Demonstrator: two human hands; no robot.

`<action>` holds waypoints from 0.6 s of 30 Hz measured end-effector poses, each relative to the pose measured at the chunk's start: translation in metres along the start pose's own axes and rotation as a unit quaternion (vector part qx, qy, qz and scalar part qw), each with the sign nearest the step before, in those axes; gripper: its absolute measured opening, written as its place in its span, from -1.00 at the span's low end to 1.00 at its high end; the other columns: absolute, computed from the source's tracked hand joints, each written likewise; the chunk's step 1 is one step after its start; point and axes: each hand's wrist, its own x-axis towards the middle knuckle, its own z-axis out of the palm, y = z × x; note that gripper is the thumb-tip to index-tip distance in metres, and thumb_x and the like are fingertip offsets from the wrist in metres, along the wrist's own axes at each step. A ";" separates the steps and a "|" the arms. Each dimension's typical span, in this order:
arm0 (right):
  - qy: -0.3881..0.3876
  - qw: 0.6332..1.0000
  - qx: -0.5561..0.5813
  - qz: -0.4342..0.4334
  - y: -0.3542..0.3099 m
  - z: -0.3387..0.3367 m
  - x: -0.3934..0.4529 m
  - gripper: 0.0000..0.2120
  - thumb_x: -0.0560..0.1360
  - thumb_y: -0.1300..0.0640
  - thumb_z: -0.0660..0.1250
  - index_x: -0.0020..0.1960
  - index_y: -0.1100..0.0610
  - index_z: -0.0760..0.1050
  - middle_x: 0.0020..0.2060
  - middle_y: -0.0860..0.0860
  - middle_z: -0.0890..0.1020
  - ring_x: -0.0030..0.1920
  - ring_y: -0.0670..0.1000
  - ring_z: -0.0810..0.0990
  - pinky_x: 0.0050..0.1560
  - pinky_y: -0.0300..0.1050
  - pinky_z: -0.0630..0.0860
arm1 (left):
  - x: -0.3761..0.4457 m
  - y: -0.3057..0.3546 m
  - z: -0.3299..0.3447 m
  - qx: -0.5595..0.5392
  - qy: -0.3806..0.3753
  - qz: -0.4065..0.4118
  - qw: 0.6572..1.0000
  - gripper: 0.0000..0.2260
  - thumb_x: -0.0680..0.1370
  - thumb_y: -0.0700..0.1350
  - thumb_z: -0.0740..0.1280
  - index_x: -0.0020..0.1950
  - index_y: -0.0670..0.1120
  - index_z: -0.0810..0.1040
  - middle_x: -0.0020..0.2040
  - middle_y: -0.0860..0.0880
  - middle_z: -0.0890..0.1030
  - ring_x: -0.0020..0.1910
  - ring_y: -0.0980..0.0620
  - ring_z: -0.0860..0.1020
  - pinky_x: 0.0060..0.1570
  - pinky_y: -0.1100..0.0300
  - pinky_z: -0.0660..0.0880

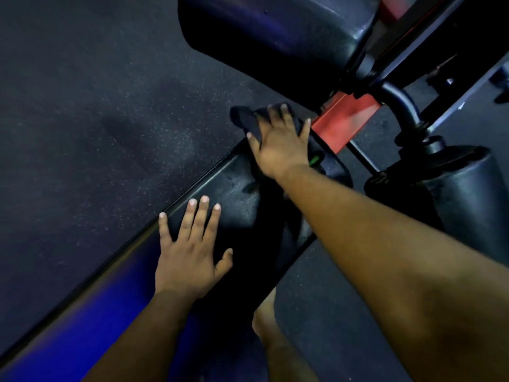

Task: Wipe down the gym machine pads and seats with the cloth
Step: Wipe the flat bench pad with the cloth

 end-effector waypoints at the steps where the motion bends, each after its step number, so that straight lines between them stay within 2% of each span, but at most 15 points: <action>1: 0.003 1.000 0.013 0.016 0.005 -0.001 0.006 -0.42 0.64 -0.26 0.00 0.62 -0.12 0.14 0.65 -0.03 0.10 0.65 0.07 -0.06 0.53 0.44 -0.16 | 0.000 0.000 0.000 -0.001 0.003 -0.001 1.000 -0.24 0.57 0.30 0.09 0.67 -0.08 0.08 0.68 -0.11 0.00 0.66 -0.10 -0.04 0.50 -0.45 -0.09; 4: 0.039 0.988 0.067 0.133 0.039 0.010 -0.028 -0.39 0.64 -0.26 0.02 0.65 -0.13 0.07 0.66 -0.02 0.07 0.65 0.08 -0.03 0.56 0.33 -0.03 | -0.001 -0.001 -0.002 -0.001 -0.001 0.002 1.000 -0.23 0.57 0.30 0.08 0.67 -0.08 0.06 0.68 -0.11 -0.01 0.66 -0.10 -0.05 0.50 -0.45 -0.10; 6: 0.071 0.969 0.067 0.225 0.059 0.021 -0.078 -0.36 0.62 -0.26 0.00 0.66 -0.11 0.05 0.65 0.01 0.09 0.64 0.11 0.02 0.55 0.33 0.07 | -0.001 -0.001 -0.004 -0.009 -0.004 0.001 1.000 -0.22 0.57 0.30 0.09 0.68 -0.08 0.04 0.68 -0.11 -0.03 0.66 -0.10 -0.05 0.50 -0.45 -0.09; 7: 0.072 0.966 0.052 0.243 0.063 0.027 -0.099 -0.36 0.63 -0.25 0.00 0.66 -0.09 0.04 0.66 0.03 0.08 0.64 0.13 0.01 0.54 0.35 0.08 | 0.000 0.000 -0.004 -0.013 -0.007 0.001 1.000 -0.22 0.57 0.30 0.10 0.68 -0.08 0.03 0.69 -0.11 -0.03 0.66 -0.10 -0.05 0.49 -0.46 -0.08; 9: 0.058 0.969 0.029 0.238 0.054 0.037 -0.114 -0.37 0.65 -0.21 0.04 0.66 -0.08 0.01 0.66 0.04 0.04 0.65 0.15 -0.04 0.54 0.40 0.01 | 0.000 -0.001 -0.004 -0.015 -0.009 0.000 1.000 -0.21 0.57 0.31 0.11 0.68 -0.08 0.03 0.69 -0.11 -0.04 0.66 -0.10 -0.05 0.49 -0.46 -0.09; 11: 0.057 0.976 0.032 0.207 0.035 0.033 -0.093 -0.38 0.66 -0.21 0.05 0.66 -0.08 0.00 0.67 0.03 0.00 0.65 0.15 -0.08 0.54 0.44 -0.11 | 0.001 0.000 -0.002 -0.007 -0.010 0.002 1.000 -0.21 0.57 0.32 0.10 0.68 -0.07 0.01 0.69 -0.10 -0.05 0.66 -0.09 -0.07 0.49 -0.45 -0.10; 14: 0.031 0.997 0.028 0.062 0.008 0.015 -0.033 -0.41 0.67 -0.24 -0.02 0.66 -0.12 0.02 0.67 -0.01 -0.03 0.65 0.12 -0.14 0.54 0.39 -0.26 | 0.001 -0.001 0.001 -0.011 0.003 -0.001 1.000 -0.21 0.56 0.31 0.10 0.68 -0.07 0.02 0.69 -0.10 -0.04 0.66 -0.08 -0.07 0.49 -0.45 -0.10; 16: 0.021 1.000 0.017 0.007 0.015 0.006 -0.012 -0.42 0.66 -0.29 -0.04 0.64 -0.17 0.08 0.66 -0.05 0.02 0.66 0.08 -0.11 0.56 0.38 -0.23 | 0.001 -0.001 0.003 -0.011 0.010 -0.001 1.000 -0.21 0.56 0.30 0.11 0.68 -0.07 0.04 0.69 -0.10 -0.03 0.66 -0.09 -0.05 0.49 -0.45 -0.09; 18: 0.053 0.997 0.038 0.047 0.040 0.011 -0.023 -0.44 0.66 -0.30 -0.01 0.63 -0.21 0.11 0.65 -0.06 0.08 0.65 0.05 -0.04 0.57 0.35 -0.13 | 0.000 -0.001 0.003 -0.008 0.010 0.002 1.000 -0.21 0.56 0.30 0.11 0.68 -0.08 0.04 0.69 -0.10 -0.02 0.66 -0.09 -0.04 0.50 -0.45 -0.10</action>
